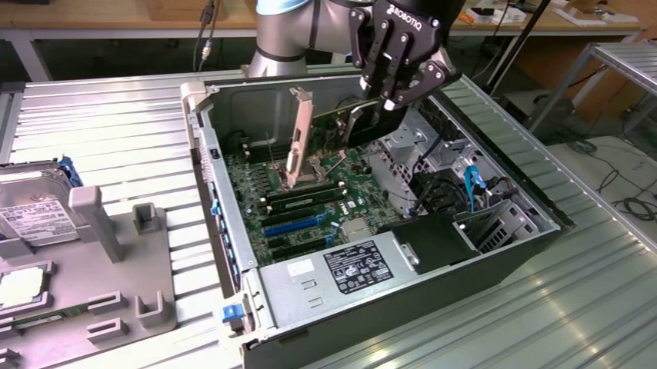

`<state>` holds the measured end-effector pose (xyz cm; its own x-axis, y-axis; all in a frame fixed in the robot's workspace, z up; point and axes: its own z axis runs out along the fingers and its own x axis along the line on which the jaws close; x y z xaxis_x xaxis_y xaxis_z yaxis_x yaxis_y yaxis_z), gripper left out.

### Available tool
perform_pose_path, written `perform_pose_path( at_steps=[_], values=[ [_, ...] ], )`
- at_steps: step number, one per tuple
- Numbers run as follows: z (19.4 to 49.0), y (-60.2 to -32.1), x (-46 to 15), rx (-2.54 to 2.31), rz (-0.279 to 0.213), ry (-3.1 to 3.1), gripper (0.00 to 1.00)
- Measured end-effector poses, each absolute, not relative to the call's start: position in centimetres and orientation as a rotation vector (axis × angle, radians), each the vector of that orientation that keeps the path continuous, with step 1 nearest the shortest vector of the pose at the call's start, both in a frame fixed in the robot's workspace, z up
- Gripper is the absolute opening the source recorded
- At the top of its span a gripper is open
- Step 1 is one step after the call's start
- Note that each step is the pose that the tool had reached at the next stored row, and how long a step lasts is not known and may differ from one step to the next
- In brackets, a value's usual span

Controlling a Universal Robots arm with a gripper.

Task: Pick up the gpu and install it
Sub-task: 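Insert the gpu into the slot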

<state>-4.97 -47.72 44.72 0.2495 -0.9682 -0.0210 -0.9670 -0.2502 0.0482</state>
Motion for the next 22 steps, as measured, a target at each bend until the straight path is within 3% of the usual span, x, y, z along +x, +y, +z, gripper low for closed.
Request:
perform_pose_path(
  at_steps=[14,22],
  values=[
    [44.71,-47.72,-4.64,2.606,-0.068,-1.702,0.27],
    [44.37,-47.72,-4.64,2.466,-0.072,-1.904,0.27]
  ],
)
